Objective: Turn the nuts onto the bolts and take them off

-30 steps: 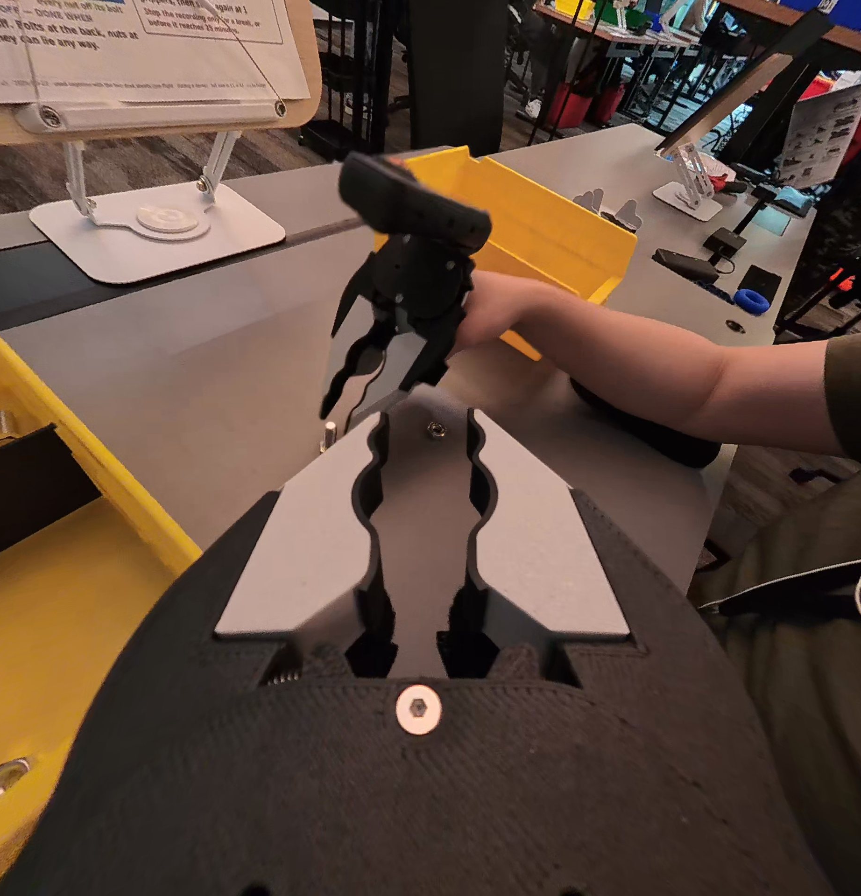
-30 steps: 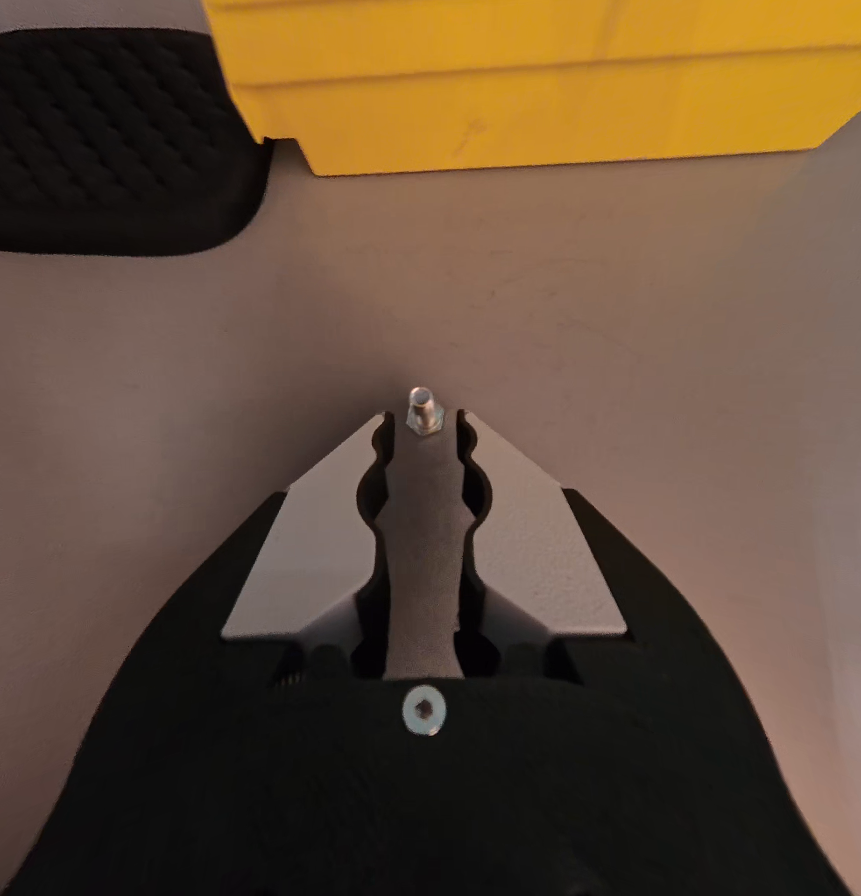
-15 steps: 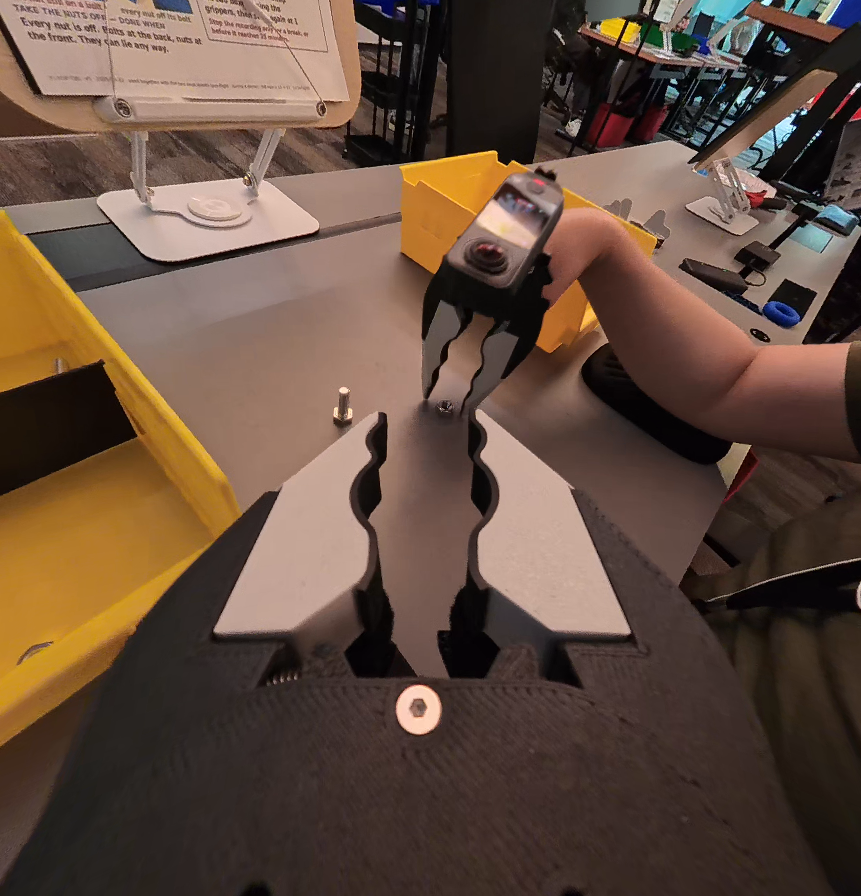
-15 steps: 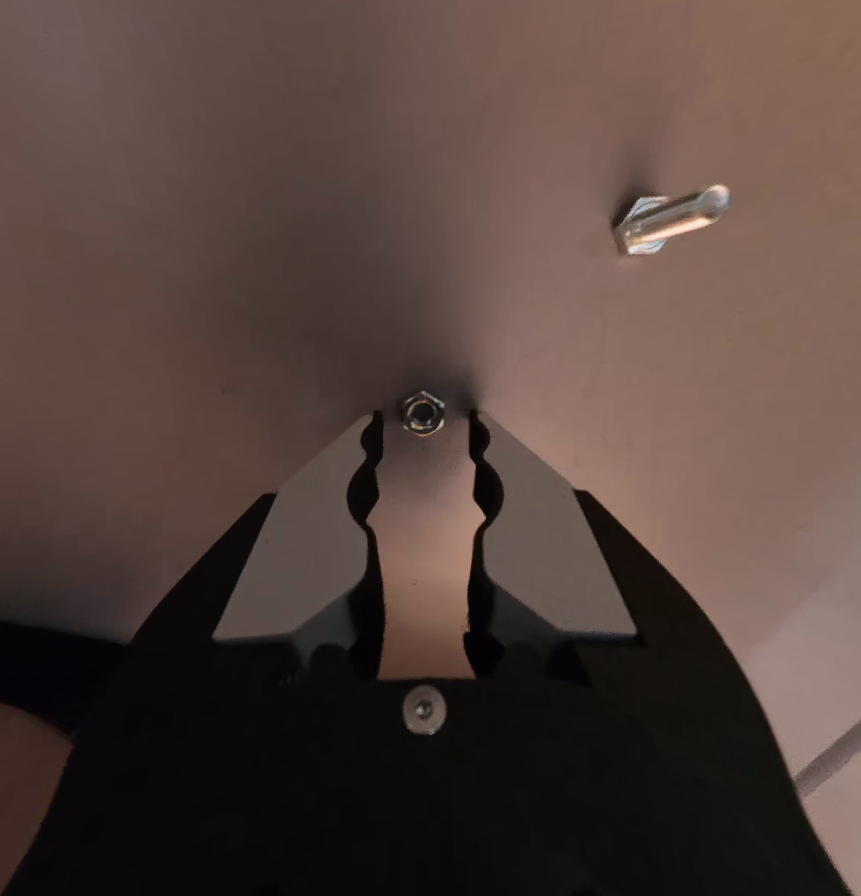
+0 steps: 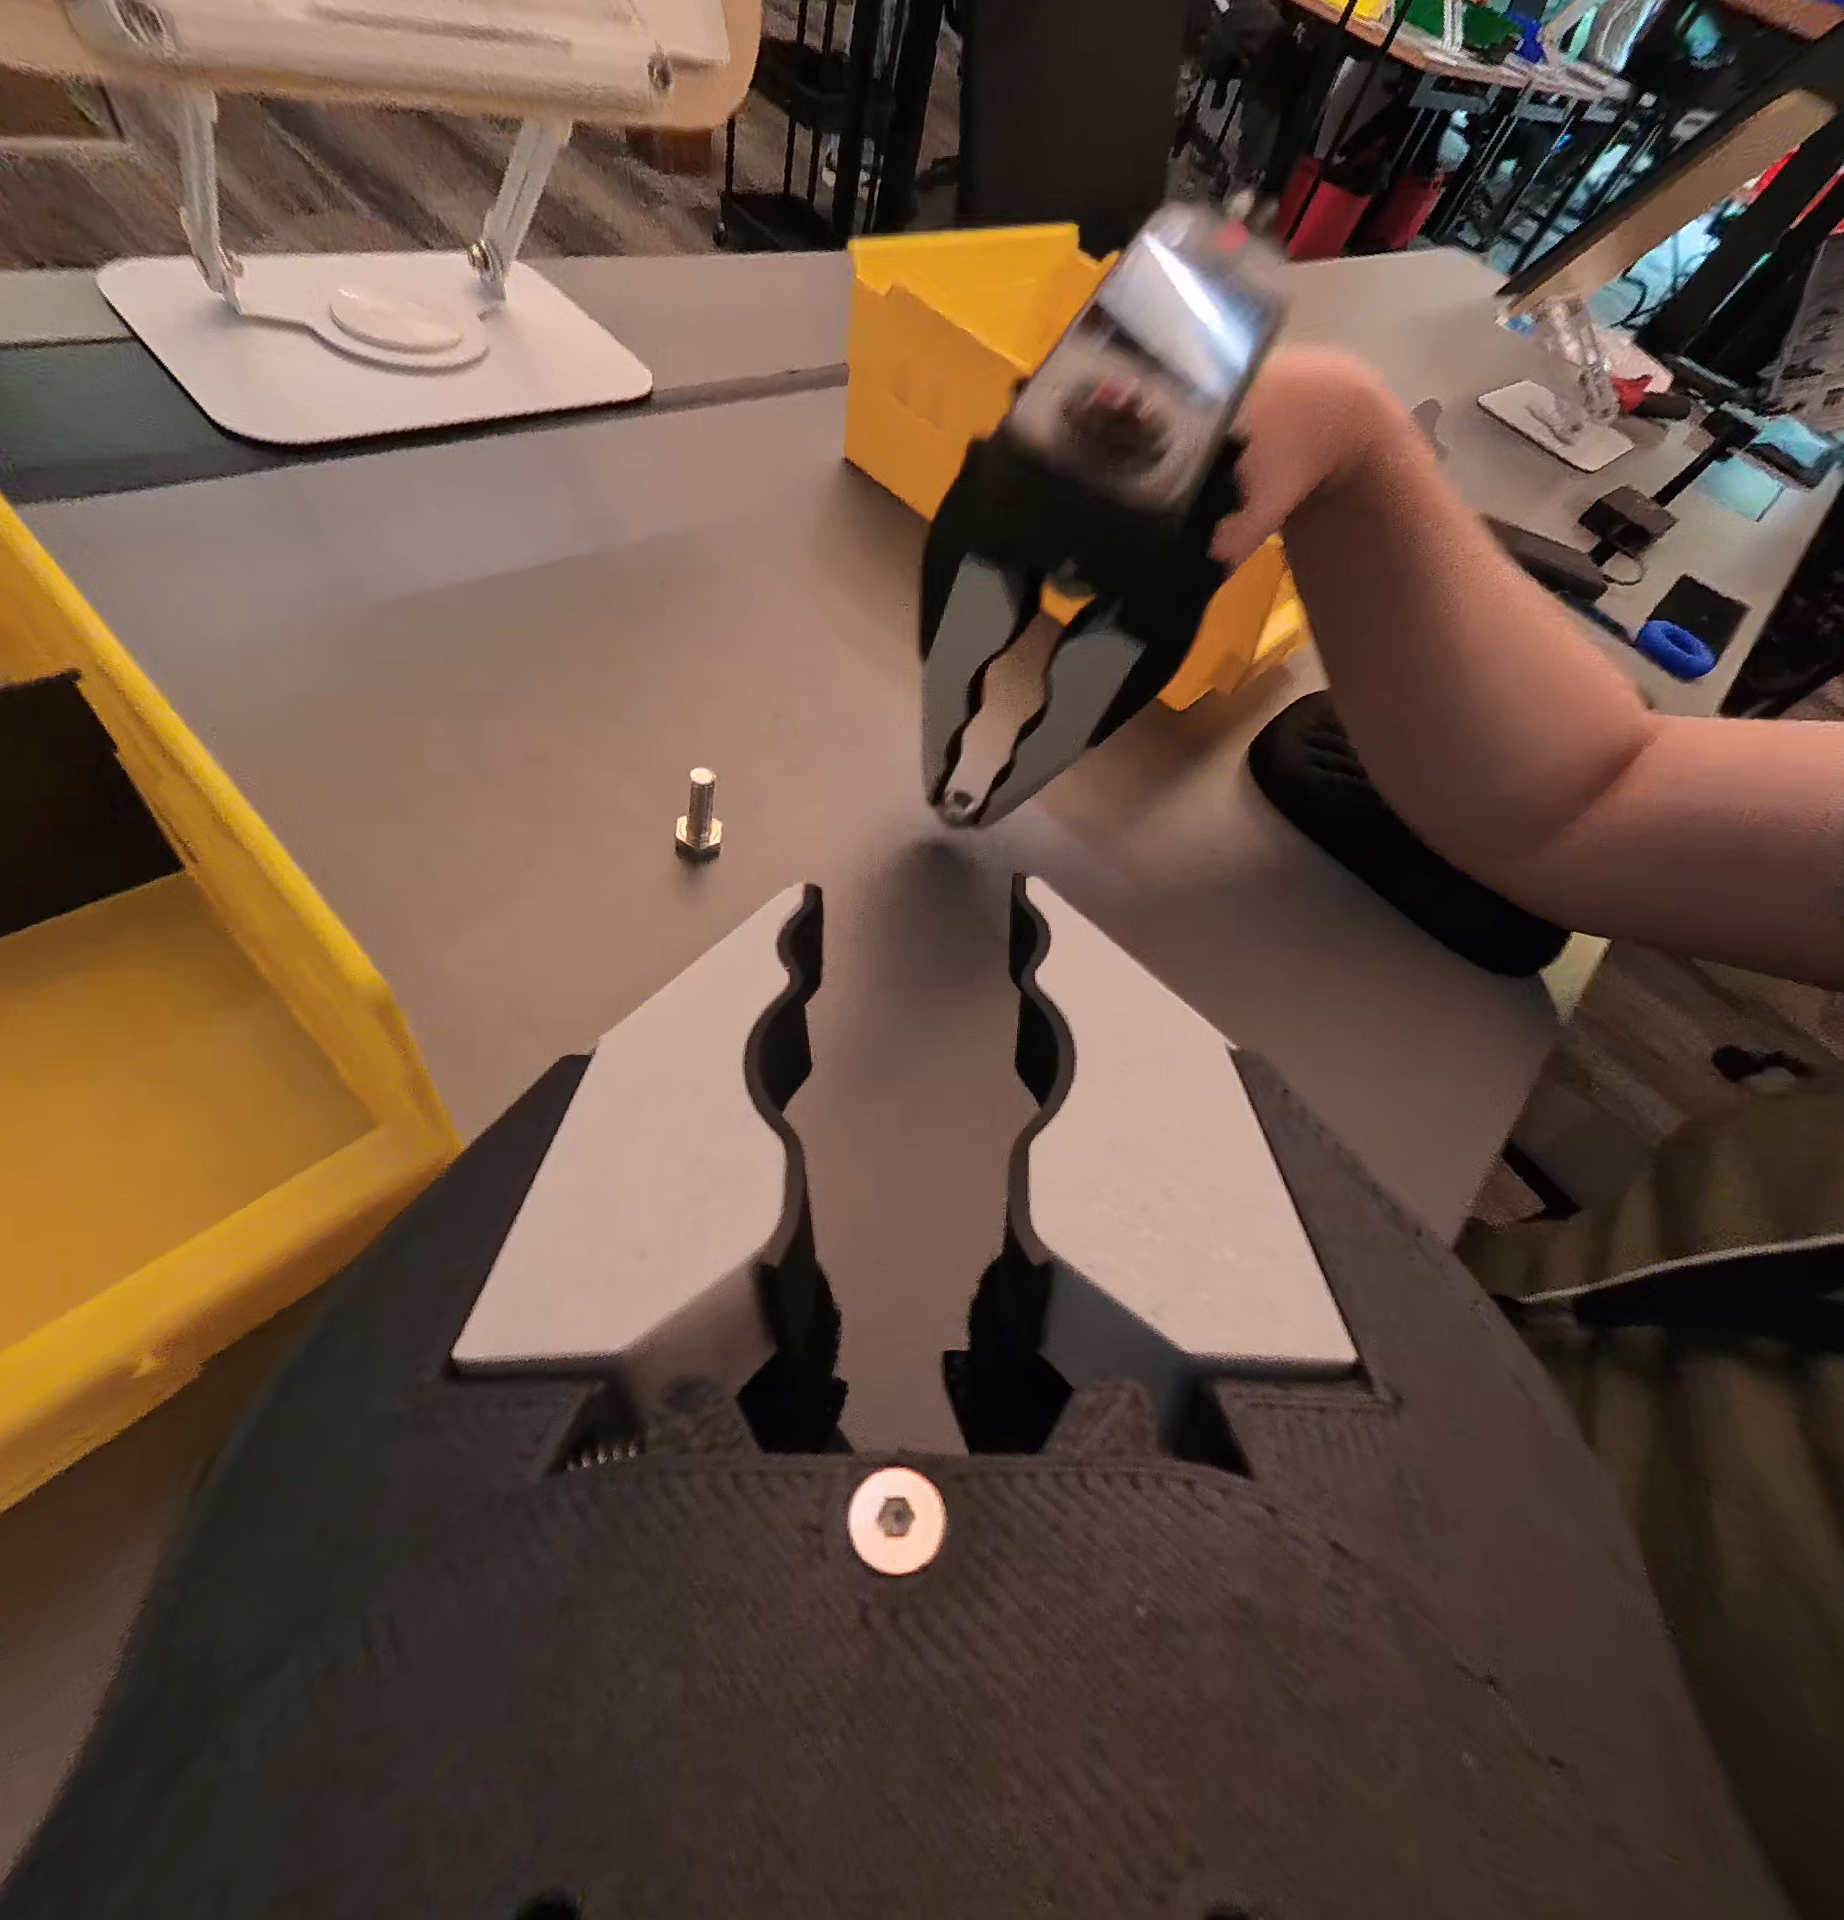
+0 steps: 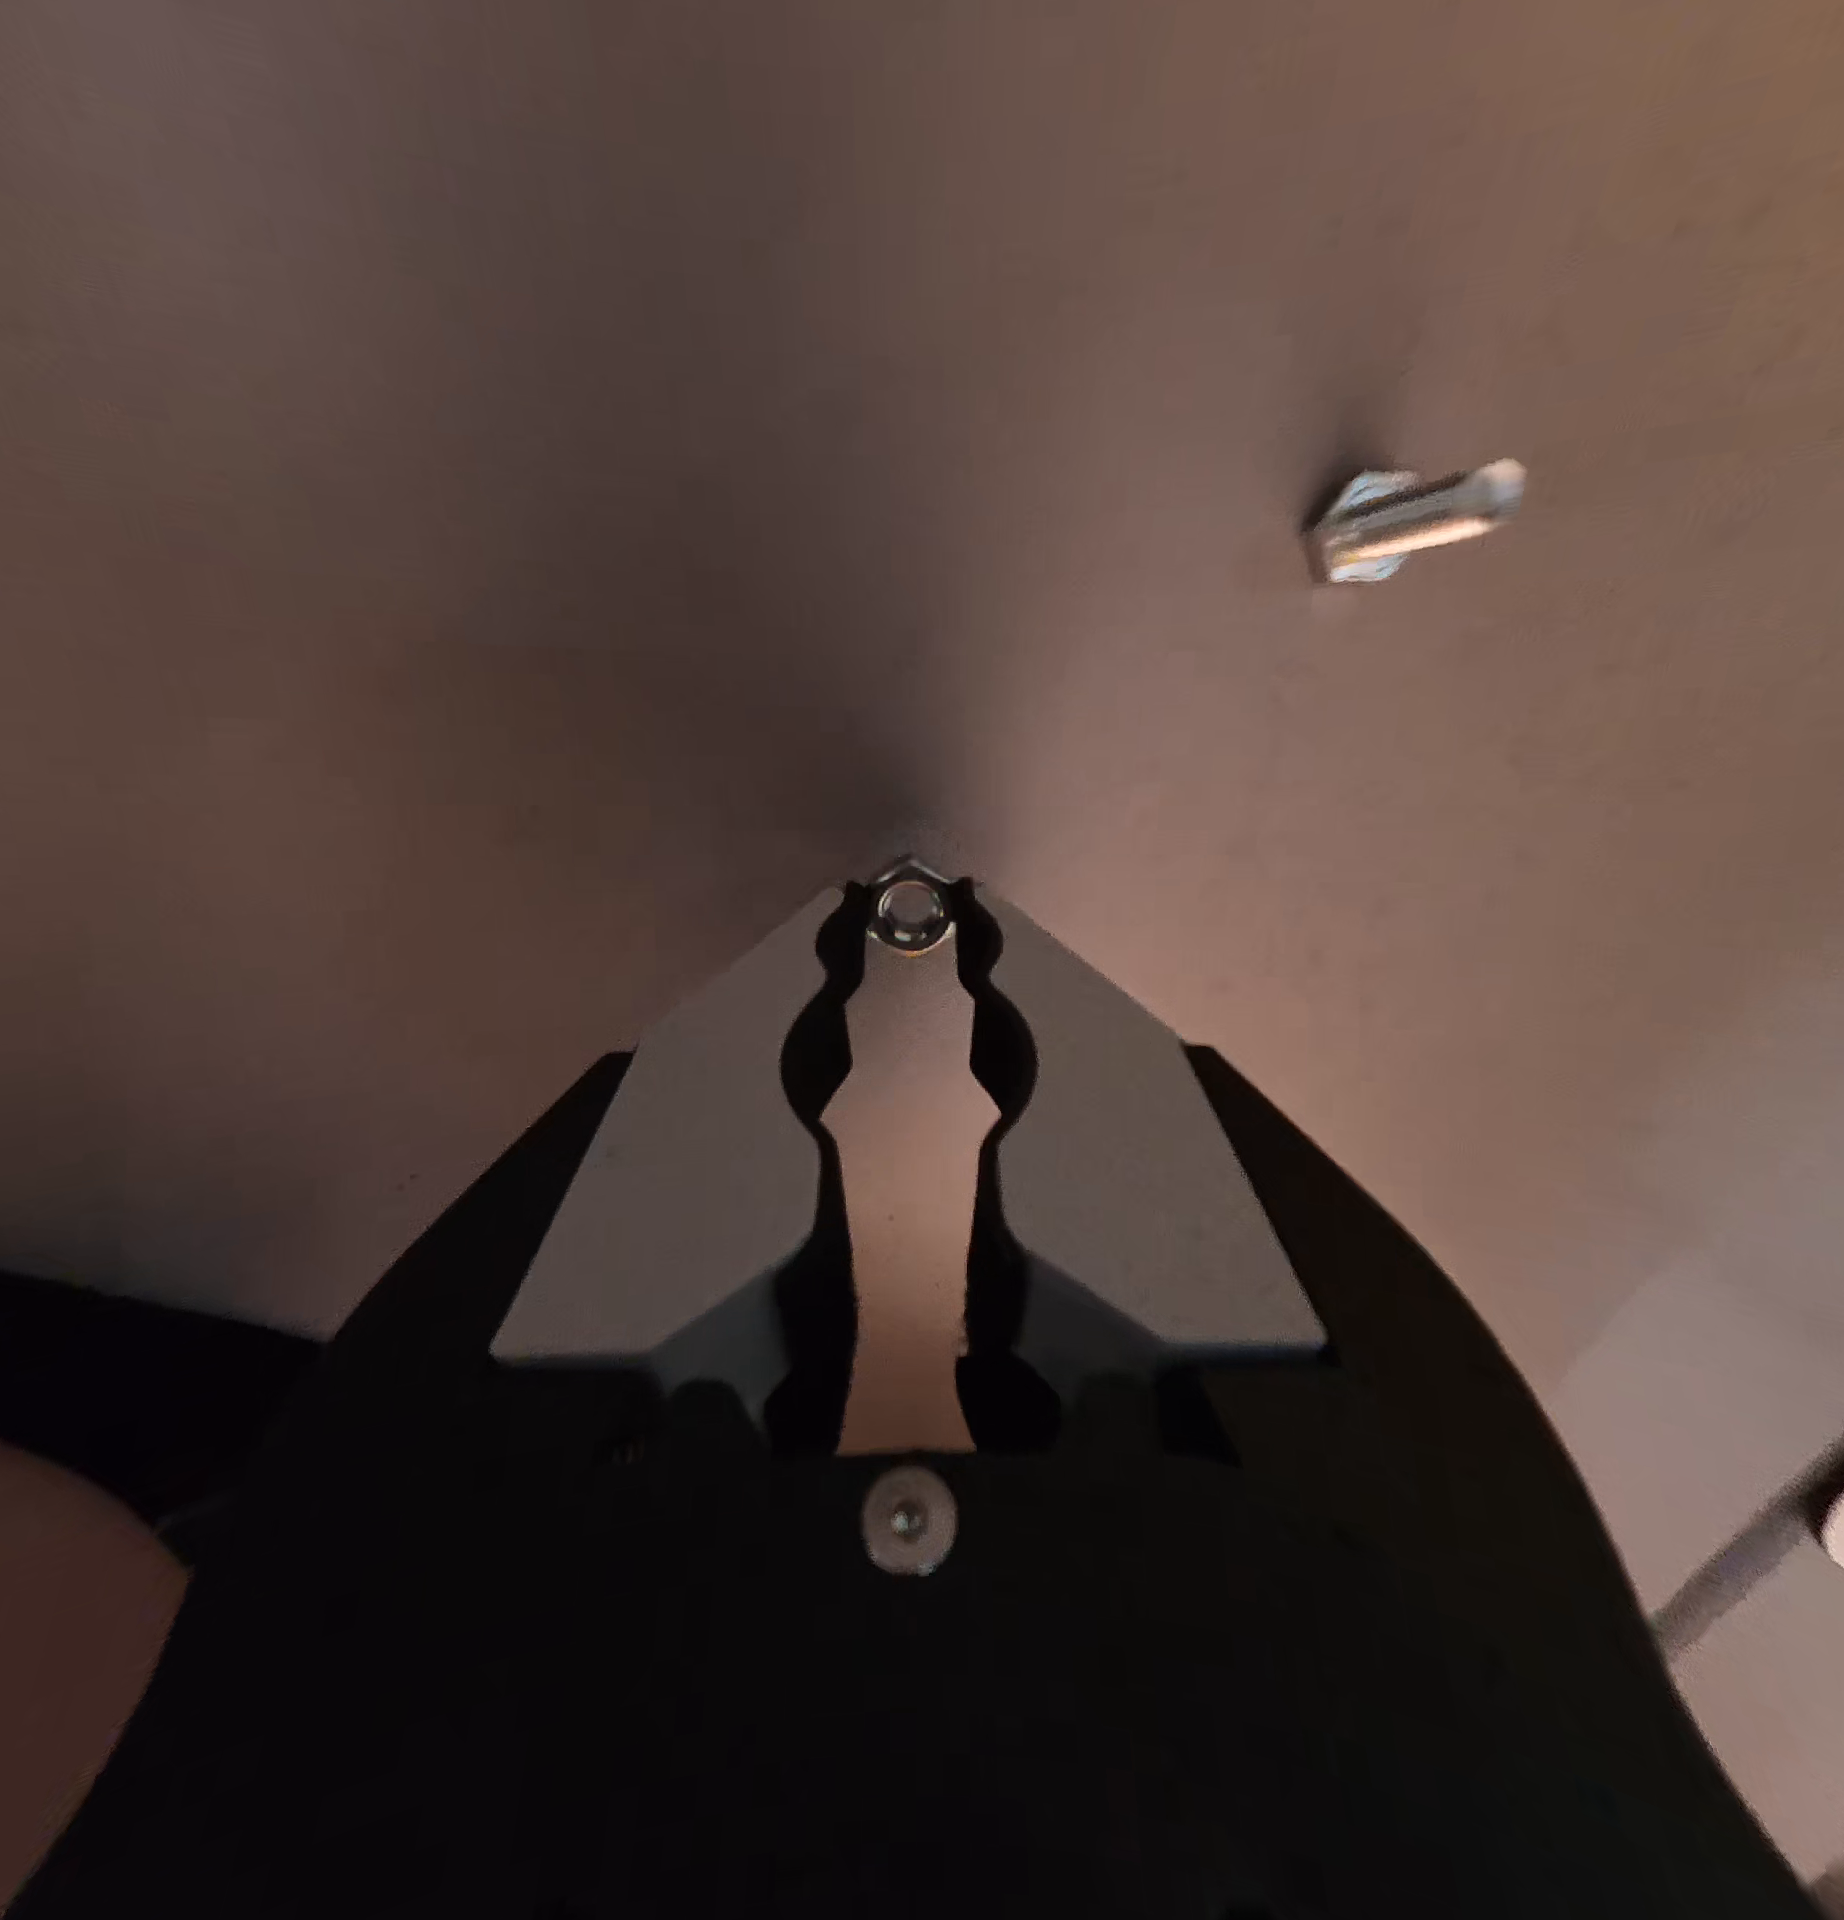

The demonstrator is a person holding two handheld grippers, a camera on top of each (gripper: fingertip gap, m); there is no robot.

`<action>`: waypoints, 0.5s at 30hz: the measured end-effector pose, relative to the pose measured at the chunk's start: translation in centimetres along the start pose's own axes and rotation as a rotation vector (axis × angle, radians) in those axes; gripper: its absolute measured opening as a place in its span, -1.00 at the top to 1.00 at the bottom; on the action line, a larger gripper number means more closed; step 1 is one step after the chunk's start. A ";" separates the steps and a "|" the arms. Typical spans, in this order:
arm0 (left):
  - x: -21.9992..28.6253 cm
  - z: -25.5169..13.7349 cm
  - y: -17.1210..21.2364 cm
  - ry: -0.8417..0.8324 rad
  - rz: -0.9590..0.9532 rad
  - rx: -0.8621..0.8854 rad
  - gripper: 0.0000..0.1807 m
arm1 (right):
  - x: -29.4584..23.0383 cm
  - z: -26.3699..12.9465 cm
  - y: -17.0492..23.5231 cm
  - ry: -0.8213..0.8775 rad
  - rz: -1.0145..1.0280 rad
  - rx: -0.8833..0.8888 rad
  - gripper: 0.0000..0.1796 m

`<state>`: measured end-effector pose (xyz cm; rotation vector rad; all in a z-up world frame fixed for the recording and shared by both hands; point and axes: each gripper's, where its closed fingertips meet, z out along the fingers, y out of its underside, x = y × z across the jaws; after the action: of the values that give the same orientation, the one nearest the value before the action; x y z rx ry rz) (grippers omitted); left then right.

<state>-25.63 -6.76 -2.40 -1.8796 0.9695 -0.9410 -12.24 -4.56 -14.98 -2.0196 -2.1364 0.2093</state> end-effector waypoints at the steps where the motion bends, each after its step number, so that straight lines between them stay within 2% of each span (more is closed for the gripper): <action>1: -0.4 1.1 0.5 -0.010 -0.002 -0.016 0.58 | 0.1 -1.4 -0.7 0.023 -0.004 0.059 0.82; 5: -2.4 6.6 2.3 -0.076 0.028 -0.078 0.40 | 0.0 -7.2 -2.6 0.153 -0.040 0.272 0.82; 10: -6.5 12.1 2.7 -0.234 0.112 -0.106 0.58 | -0.1 -9.4 -1.3 0.248 -0.056 0.269 0.82; 15: -8.4 14.9 4.2 -0.235 0.073 -0.207 0.65 | 0.0 -9.6 -0.8 0.258 -0.051 0.251 0.82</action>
<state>-17.53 3.64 -14.12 -2.0569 1.0147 -0.5788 -10.74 -4.92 -5.52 -1.7463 -1.8965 0.1869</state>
